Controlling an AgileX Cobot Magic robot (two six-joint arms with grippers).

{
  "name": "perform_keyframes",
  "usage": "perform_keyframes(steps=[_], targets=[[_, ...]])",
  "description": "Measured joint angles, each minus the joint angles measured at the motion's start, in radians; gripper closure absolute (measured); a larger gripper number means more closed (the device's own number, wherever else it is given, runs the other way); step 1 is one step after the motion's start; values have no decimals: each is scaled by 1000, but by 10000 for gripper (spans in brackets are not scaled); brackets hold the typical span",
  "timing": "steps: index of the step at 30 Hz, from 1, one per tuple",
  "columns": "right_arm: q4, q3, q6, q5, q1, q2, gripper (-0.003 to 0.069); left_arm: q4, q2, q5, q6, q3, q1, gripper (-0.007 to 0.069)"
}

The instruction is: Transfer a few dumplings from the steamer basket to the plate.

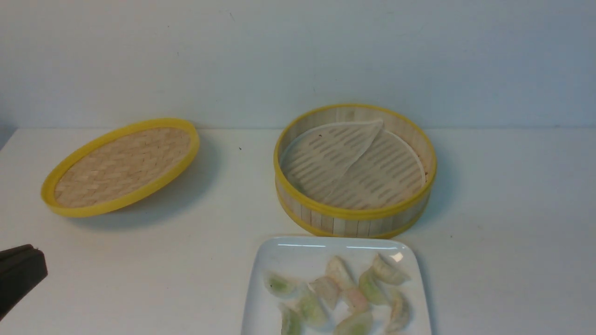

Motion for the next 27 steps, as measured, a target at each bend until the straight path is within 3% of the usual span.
perform_keyframes(steps=[6,15,27], targets=[[0,0,0,0,0,0,671,153,-27,-110,-35,126,42,631],[0,0,0,0,0,0,671,144,-247,-383,-41,561,343,631],[4,0,0,1,0,0,671,142,-320,-261,-41,640,387,631]])
